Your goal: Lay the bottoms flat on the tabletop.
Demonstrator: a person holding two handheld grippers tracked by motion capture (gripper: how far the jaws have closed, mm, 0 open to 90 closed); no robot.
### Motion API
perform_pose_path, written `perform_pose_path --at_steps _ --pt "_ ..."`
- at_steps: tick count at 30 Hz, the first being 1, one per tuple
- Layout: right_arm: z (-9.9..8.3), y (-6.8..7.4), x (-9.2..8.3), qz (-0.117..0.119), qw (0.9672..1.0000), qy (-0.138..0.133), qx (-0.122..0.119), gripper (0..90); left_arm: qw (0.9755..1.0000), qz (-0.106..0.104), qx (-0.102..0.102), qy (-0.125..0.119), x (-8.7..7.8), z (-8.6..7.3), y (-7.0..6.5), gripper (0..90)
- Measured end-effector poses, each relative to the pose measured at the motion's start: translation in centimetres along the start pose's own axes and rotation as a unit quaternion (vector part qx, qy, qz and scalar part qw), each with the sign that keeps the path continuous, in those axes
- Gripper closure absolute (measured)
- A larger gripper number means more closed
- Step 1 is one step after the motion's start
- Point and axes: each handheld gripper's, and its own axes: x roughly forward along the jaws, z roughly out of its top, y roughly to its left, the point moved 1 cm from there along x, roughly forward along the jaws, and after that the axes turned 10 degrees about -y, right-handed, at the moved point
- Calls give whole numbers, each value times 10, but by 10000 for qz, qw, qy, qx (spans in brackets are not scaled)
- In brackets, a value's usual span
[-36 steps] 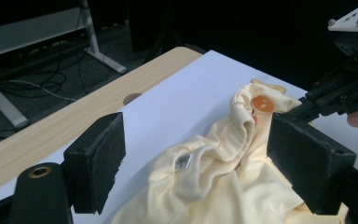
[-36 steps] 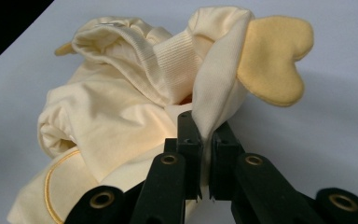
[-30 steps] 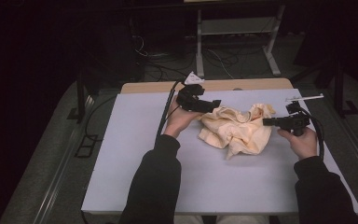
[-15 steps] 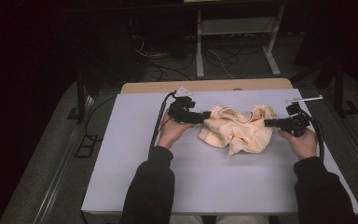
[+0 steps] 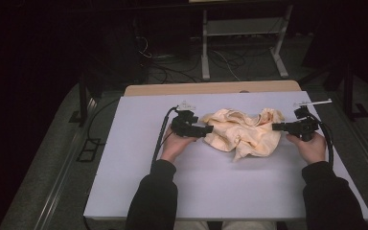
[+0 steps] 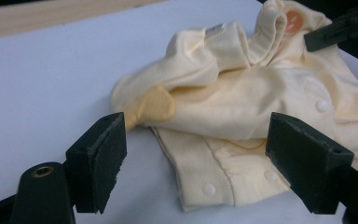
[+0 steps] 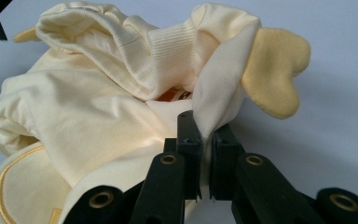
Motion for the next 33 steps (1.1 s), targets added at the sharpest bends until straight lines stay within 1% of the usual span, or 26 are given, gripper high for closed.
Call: perform_pose_path --at_steps 6,10,13,16,20,22,23,24,25,27,29,30,31,32,33 --pt "0 3 1 -7 10000 0 -75 840 9995 -80 -148 253 11 -11 3 217" --pt "0 3 0 5 10000 -14 -71 839 9991 -133 -212 330 18 -15 2 230" --pt "1 4 0 13 10000 -21 -80 839 9984 -161 -270 462 24 -20 2 230" --pt "1 5 0 21 9999 -40 -116 840 9978 -165 -344 542 29 -23 3 232" --pt "2 7 0 38 9999 -58 -139 840 9971 -249 -449 566 35 -26 2 280" --pt "2 7 -1 52 9998 -75 -151 840 9968 -279 -450 601 39 -28 0 304" --pt "2 7 -1 53 9998 -81 -157 840 9970 -286 -432 580 39 -28 0 332" --pt "2 7 -1 51 9998 -88 -163 840 9968 -301 -451 581 41 -28 -1 390" --pt "2 8 -1 48 9998 -87 -175 840 9969 -291 -453 576 41 -28 -1 414" --pt "2 8 -1 55 9998 -93 -175 840 9965 -299 -498 598 42 -28 -2 523" --pt "2 9 -1 52 9998 -107 -181 840 9964 -314 -491 607 43 -26 -3 623" --pt "2 9 -1 55 9998 -112 -180 840 9969 -263 -464 583 41 -23 -4 688" --pt "3 9 -1 58 9998 -111 -165 840 9971 -211 -450 579 41 -22 -4 776" --pt "3 9 -1 56 9998 -111 -160 840 9973 -125 -413 596 39 -20 -4 837" --pt "3 9 -1 63 9998 -107 -147 842 9971 -90 -424 618 39 -19 -4 855"
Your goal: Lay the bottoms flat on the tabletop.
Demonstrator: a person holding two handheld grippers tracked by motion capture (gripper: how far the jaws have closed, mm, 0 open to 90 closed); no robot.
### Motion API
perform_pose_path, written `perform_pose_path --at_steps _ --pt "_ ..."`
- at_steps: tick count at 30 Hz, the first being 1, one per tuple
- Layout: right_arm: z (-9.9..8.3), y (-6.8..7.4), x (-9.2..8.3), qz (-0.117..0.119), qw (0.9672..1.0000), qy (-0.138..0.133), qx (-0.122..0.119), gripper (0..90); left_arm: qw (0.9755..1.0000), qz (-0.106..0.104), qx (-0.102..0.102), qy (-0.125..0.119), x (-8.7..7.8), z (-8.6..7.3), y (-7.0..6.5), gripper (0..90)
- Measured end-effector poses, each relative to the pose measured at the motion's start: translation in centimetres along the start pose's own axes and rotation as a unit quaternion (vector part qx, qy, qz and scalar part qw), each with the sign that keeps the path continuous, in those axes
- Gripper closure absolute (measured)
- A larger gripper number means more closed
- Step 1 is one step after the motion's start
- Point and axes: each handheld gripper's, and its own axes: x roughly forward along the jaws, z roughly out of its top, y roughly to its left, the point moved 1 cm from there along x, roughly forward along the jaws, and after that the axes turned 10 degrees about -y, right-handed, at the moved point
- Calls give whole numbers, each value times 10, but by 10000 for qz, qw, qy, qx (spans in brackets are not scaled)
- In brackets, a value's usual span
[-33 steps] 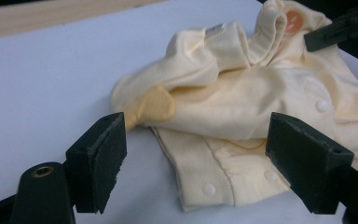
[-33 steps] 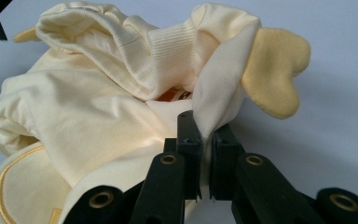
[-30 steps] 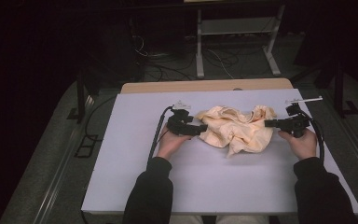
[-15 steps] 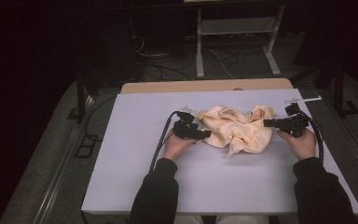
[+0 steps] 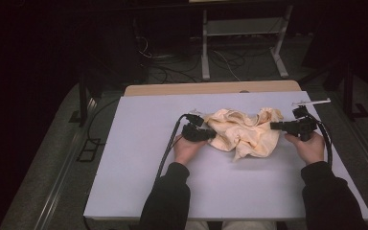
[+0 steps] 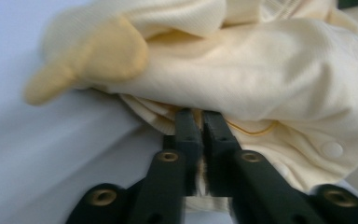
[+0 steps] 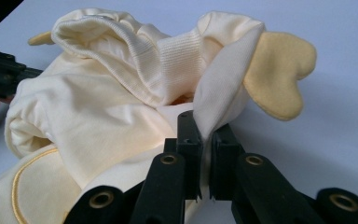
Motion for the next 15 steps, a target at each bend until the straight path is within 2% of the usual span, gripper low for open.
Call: perform_pose_path --at_steps 4,15 --pt "0 1 -1 19 10000 4 52 843 9997 -19 -216 148 -8 2 7 865" --pt "1 4 -2 16 10000 -15 21 843 9998 18 -135 123 -18 0 2 868"
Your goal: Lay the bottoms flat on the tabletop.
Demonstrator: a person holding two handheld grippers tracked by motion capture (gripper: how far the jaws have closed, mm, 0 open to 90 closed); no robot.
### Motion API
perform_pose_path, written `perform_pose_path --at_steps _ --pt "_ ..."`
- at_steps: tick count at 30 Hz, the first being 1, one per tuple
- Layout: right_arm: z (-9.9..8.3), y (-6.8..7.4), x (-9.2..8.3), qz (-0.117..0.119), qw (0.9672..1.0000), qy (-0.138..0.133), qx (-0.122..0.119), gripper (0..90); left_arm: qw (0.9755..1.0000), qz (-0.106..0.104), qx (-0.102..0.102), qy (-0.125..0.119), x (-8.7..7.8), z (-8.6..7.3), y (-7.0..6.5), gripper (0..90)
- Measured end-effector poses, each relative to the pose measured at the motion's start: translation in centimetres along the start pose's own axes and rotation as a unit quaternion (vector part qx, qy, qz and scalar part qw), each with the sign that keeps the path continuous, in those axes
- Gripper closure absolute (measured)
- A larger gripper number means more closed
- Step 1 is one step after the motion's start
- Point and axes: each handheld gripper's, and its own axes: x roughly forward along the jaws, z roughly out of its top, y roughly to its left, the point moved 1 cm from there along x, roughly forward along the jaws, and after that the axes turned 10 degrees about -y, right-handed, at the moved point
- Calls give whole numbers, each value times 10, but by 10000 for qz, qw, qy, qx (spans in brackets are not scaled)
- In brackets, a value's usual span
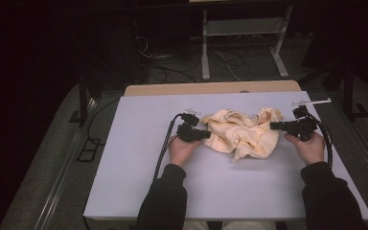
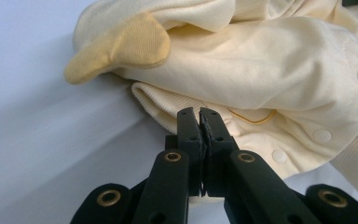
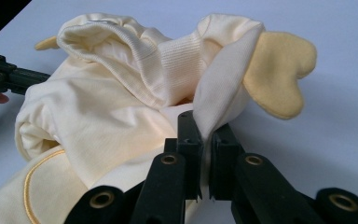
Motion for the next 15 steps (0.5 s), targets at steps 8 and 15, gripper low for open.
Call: perform_pose_path --at_steps 8,15 --pt "0 4 2 176 9998 -6 67 842 9999 145 14 -83 -21 -4 6 868" --pt "1 20 11 353 9993 82 -65 842 9989 413 -153 -189 -62 -14 28 868"
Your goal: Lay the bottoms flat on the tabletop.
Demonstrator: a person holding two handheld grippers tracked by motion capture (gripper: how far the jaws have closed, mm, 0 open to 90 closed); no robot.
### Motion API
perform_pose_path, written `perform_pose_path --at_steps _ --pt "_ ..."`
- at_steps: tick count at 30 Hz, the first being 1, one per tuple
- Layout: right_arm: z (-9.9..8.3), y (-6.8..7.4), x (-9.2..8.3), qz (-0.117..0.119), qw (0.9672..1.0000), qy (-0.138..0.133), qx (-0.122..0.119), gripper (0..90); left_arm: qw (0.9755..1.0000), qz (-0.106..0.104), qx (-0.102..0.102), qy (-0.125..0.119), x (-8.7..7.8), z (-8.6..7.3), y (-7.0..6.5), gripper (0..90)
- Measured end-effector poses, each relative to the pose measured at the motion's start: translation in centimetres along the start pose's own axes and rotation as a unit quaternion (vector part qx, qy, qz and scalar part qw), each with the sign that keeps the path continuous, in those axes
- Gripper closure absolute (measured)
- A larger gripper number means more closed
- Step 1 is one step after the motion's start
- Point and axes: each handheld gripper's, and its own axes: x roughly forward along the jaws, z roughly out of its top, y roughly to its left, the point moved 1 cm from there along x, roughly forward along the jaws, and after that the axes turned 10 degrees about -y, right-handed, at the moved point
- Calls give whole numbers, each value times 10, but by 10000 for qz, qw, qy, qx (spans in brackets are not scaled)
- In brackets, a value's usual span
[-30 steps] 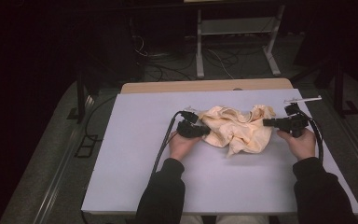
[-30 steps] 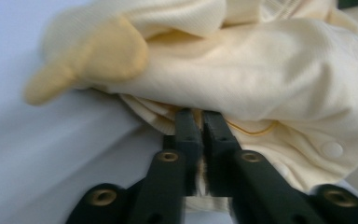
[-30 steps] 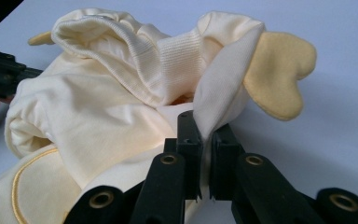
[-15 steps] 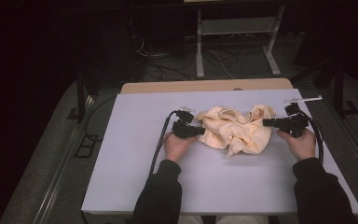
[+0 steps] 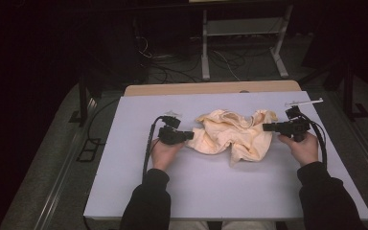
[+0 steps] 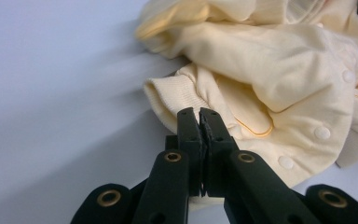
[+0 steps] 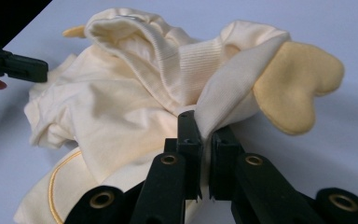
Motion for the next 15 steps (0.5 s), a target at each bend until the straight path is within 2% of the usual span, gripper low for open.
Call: perform_pose_path --at_steps 6,15 --pt "0 11 5 87 9999 41 -115 843 9996 160 -163 -171 -31 -4 16 868" --pt "0 22 11 240 9995 82 -179 842 9992 306 -118 -218 -60 -7 22 868"
